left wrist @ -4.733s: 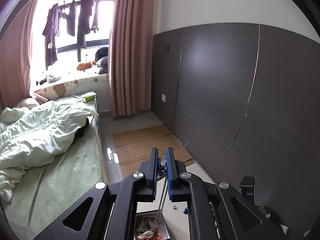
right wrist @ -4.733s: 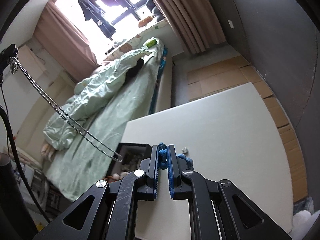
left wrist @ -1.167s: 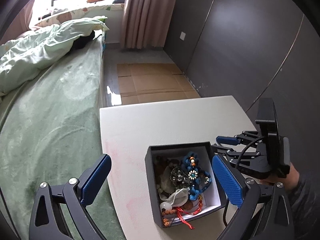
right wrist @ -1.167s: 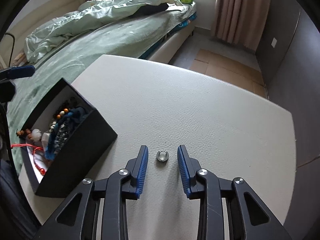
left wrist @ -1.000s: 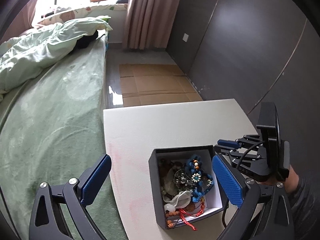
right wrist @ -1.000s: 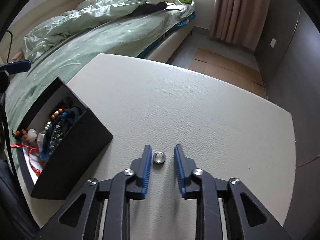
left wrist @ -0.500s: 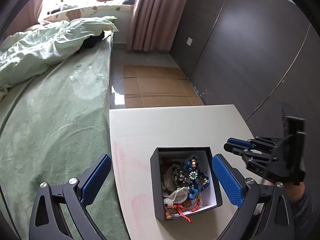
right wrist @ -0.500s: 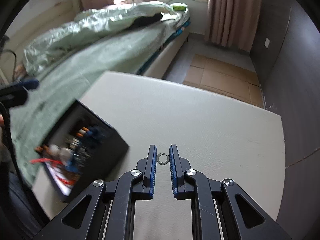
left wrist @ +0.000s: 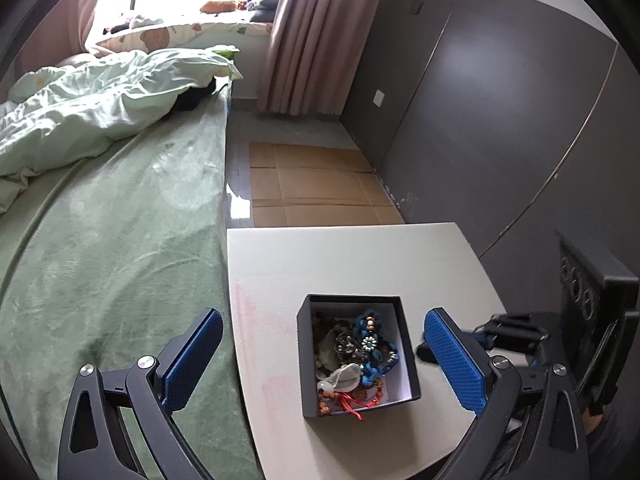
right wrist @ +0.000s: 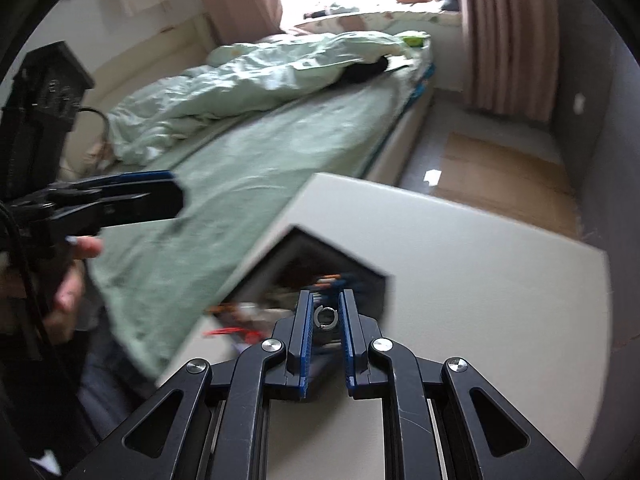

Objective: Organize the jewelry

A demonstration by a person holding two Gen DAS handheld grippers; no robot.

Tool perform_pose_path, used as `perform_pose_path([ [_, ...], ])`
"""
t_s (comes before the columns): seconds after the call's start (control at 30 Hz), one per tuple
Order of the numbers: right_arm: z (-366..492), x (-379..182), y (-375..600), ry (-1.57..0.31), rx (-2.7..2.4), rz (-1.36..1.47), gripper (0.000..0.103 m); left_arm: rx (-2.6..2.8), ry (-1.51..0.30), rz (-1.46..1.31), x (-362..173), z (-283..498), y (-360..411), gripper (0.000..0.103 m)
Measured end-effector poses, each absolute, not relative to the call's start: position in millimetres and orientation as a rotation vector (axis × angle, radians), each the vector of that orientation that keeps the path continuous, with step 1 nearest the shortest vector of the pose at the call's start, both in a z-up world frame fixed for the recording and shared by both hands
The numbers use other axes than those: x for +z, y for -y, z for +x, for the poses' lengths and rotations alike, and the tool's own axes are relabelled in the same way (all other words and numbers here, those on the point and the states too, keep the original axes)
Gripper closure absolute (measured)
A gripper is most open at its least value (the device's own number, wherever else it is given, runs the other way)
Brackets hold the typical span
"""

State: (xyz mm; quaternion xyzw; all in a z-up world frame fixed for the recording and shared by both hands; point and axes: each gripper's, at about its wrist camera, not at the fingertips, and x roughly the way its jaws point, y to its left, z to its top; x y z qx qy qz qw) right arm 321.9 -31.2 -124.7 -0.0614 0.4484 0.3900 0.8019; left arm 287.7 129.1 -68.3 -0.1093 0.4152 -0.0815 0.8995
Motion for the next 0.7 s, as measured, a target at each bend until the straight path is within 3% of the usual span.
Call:
perform_pose_path([
  [0.2, 313, -126, 16, -1.039, 0.844, -0.107, 0.088, -0.133, -0.861, -0.229, -58, 277, -135, 0.002],
  [0.27, 312, -124, 17, -1.057, 0.818, -0.106, 0.074, -0.128, -0.853, -0.238, -52, 270, -138, 0.002],
  [0.3, 310, -120, 18, -1.051, 0.809, -0.098, 0.058, -0.127, -0.846, -0.237, -50, 267, -137, 0.002],
  [0.33, 306, -114, 21, -1.027, 0.793, -0.093, 0.049, -0.127, -0.834, -0.232, -45, 261, -136, 0.002],
  [0.6, 287, -79, 53, -0.952, 0.724, -0.001, 0.046, -0.112, -0.765, -0.215, -25, 214, -127, 0.002],
  [0.67, 281, -70, 63, -0.928, 0.709, 0.031, 0.041, -0.101, -0.742, -0.229, -18, 202, -127, 0.002],
  [0.7, 276, -67, 70, -0.909, 0.69, 0.05, 0.033, -0.095, -0.733, -0.232, -16, 197, -127, 0.002],
])
